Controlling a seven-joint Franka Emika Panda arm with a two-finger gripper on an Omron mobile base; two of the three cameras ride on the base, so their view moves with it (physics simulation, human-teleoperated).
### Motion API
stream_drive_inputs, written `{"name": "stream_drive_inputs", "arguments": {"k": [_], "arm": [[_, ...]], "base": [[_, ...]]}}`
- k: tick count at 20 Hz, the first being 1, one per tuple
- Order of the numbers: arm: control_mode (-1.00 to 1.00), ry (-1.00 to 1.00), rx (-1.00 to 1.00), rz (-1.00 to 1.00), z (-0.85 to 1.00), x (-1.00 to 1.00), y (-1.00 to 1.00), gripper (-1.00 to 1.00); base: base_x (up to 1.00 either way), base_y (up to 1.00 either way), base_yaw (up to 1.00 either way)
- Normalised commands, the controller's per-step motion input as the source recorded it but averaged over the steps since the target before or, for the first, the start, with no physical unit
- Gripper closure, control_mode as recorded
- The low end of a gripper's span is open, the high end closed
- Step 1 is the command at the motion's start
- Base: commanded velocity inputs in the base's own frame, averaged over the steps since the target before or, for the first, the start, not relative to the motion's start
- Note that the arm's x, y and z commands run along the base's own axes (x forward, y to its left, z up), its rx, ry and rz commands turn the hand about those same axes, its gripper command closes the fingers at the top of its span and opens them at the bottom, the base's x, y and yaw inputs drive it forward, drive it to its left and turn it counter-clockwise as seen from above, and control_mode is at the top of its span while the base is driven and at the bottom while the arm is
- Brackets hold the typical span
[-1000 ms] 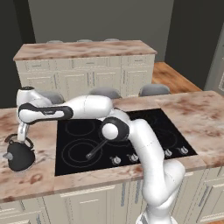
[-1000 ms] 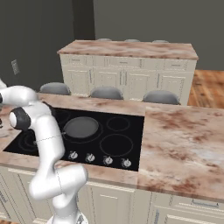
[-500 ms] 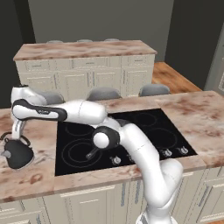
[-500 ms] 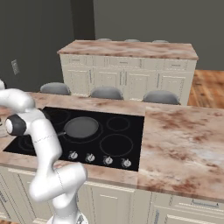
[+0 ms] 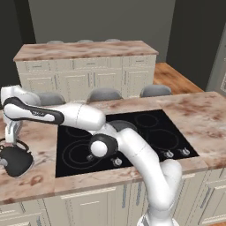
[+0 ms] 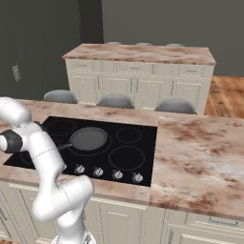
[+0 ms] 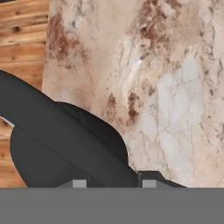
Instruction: Pick the kettle from the counter and place it on a stove burner. Then turn the burner on.
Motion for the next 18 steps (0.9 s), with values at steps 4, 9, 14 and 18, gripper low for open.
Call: {"name": "stream_drive_inputs", "arguments": {"k": [4, 9, 14, 18], "arm": [[-1.0, -0.11, 0.0, 0.0, 0.07, -0.73, -0.24, 1.0], [-1.0, -0.22, 0.01, -0.02, 0.36, -0.51, -0.48, 1.0], [-1.0, -0.32, 0.1, -0.22, 0.34, -0.2, -0.76, 1.0], [-1.0, -0.3, 0.19, -0.36, 0.21, -0.02, -0.83, 1.0]], "base": [[0.0, 0.0, 0.0], [0.0, 0.0, 0.0], [0.0, 0.0, 0.0], [0.0, 0.0, 0.0]]}}
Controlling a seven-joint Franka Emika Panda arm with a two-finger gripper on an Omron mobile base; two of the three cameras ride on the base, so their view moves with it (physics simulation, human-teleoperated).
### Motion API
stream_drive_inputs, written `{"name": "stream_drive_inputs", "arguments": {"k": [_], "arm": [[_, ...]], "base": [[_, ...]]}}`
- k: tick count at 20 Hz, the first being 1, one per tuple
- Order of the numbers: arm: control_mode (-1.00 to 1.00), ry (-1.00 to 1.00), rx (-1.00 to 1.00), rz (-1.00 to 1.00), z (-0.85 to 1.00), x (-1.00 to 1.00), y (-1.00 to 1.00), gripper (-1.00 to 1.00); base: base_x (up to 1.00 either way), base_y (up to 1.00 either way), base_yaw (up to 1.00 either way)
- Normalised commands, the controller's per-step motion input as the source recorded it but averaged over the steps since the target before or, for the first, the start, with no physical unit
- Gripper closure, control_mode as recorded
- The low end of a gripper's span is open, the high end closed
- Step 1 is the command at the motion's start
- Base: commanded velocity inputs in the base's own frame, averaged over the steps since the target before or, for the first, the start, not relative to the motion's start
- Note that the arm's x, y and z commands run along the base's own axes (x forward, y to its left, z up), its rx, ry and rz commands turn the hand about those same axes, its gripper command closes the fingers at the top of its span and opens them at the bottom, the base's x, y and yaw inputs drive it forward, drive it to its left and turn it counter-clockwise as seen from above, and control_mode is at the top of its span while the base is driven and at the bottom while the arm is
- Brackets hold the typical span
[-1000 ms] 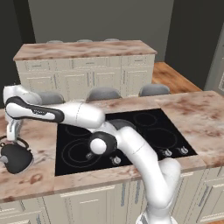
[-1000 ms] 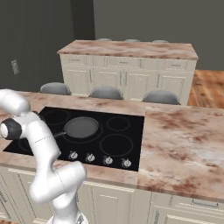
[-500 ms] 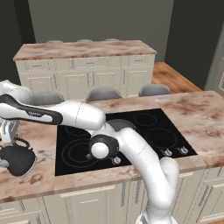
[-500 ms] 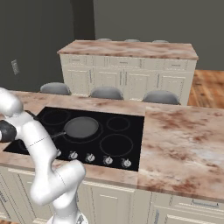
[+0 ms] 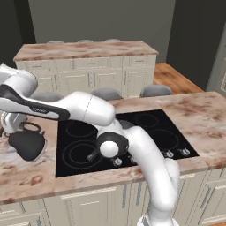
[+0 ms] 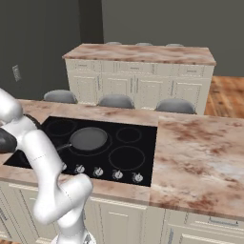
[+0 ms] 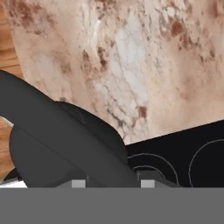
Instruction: Pick the kettle from the counter and place it on a stove burner. Then turn the burner on.
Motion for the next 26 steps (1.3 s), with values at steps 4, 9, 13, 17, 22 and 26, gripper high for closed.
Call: {"name": "stream_drive_inputs", "arguments": {"k": [4, 9, 13, 17, 22, 26], "arm": [[-1.0, -0.26, 0.26, -0.36, 0.24, 0.0, -0.95, 1.0], [-1.0, -0.36, 0.25, -0.34, 0.01, 0.0, -0.98, 1.0], [-1.0, -0.45, 0.3, -0.35, -0.5, 0.0, -0.99, 1.0], [-1.0, -0.46, 0.33, -0.32, -0.91, 0.0, -1.0, 1.0], [-1.0, -0.24, 0.37, -0.26, -0.15, -0.01, -1.0, 1.0], [-1.0, -0.02, 0.46, -0.23, 0.67, -0.04, -1.0, 1.0]], "base": [[0.0, 0.0, 0.0], [0.0, 0.0, 0.0], [0.0, 0.0, 0.0], [0.0, 0.0, 0.0], [0.0, 0.0, 0.0], [0.0, 0.0, 0.0]]}}
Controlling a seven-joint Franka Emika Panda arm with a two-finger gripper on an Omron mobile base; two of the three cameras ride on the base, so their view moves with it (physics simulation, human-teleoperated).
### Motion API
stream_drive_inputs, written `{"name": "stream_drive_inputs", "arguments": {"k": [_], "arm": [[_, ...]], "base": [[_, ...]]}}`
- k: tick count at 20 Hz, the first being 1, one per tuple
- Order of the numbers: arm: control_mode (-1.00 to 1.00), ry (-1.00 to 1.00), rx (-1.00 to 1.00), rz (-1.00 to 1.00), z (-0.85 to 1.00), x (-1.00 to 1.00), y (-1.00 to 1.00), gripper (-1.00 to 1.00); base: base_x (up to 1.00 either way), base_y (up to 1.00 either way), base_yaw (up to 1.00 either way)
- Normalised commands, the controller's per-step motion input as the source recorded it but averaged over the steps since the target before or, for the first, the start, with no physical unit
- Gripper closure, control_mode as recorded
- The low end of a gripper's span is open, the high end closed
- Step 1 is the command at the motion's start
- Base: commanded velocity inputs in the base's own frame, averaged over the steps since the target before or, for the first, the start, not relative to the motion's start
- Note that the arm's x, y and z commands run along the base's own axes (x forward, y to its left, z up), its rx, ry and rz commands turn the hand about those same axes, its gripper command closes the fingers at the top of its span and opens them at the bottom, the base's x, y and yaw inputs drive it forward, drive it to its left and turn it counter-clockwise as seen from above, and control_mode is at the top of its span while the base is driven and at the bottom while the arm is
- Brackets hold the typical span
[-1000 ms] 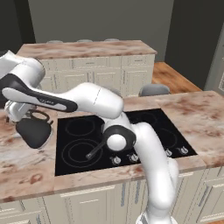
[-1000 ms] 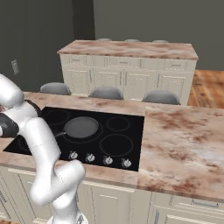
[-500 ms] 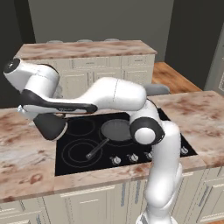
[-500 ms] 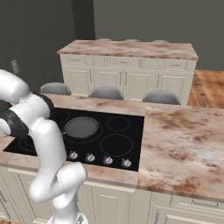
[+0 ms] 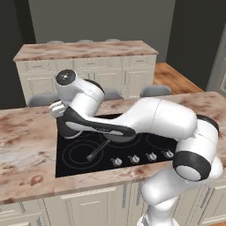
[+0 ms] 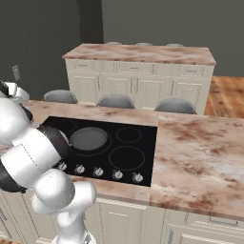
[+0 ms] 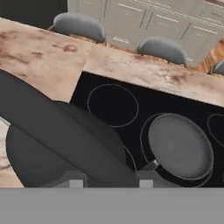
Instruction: Pick the kettle from the counter and place it on a stove burner. Then turn the burner on.
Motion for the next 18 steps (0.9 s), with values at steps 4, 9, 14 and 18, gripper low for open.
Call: {"name": "stream_drive_inputs", "arguments": {"k": [4, 9, 14, 18], "arm": [[-1.0, 0.0, 0.45, -0.27, 0.63, 0.0, -1.0, 1.0], [-1.0, 0.02, 0.4, -0.27, 0.59, 0.0, -1.0, 1.0], [-1.0, 0.04, 0.22, -0.25, 0.52, -0.01, -0.96, 1.0], [-1.0, 0.09, 0.06, -0.24, 0.42, 0.0, -0.9, 1.0]], "base": [[0.0, 0.0, 0.0], [0.0, 0.0, 0.0], [0.0, 0.0, 0.0], [0.0, 0.0, 0.0]]}}
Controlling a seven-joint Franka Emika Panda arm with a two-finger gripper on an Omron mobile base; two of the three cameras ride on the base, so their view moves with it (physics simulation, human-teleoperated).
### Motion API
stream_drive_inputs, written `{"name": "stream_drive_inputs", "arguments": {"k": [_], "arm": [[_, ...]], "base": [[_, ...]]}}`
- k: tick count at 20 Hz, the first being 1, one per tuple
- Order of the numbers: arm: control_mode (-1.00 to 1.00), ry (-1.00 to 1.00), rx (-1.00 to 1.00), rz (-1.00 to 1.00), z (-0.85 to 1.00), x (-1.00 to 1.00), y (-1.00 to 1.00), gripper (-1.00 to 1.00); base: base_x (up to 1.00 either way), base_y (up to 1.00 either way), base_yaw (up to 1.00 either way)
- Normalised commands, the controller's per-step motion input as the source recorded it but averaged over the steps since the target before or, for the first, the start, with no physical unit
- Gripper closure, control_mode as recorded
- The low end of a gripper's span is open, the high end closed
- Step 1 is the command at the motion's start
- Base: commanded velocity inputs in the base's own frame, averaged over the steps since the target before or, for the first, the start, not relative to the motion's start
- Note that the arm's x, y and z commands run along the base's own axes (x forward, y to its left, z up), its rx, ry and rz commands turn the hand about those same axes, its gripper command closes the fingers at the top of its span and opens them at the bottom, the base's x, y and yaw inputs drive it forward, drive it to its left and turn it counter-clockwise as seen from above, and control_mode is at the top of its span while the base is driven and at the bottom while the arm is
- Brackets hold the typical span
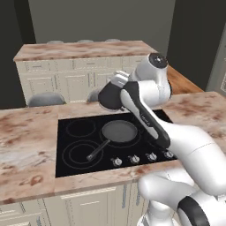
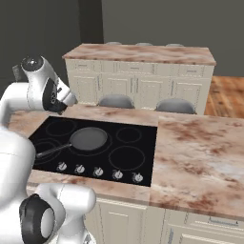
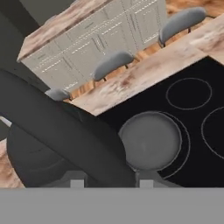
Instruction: Pick the kettle from the counter and place it on a stove burner. Then turn the burner on.
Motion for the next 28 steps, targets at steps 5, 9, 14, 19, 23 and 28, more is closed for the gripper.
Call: {"name": "stream_drive_inputs", "arguments": {"k": [5, 9, 14, 19, 23, 28], "arm": [[-1.0, 0.13, 0.0, -0.28, 0.13, 0.0, -0.95, 1.0], [-1.0, 0.1, 0.0, -0.28, 0.01, -0.04, -0.98, 1.0], [-1.0, -0.02, -0.01, -0.23, -0.08, -0.12, -0.7, 1.0], [-1.0, -0.15, 0.0, -0.14, -0.38, -0.42, -0.3, 1.0], [-1.0, -0.18, 0.0, -0.04, -0.62, -0.34, 0.0, 1.0], [-1.0, -0.04, 0.0, -0.02, -0.23, -0.4, -0.11, 1.0]], "base": [[0.0, 0.0, 0.0], [0.0, 0.0, 0.0], [0.0, 0.0, 0.0], [0.0, 0.0, 0.0], [0.0, 0.0, 0.0], [0.0, 0.0, 0.0]]}}
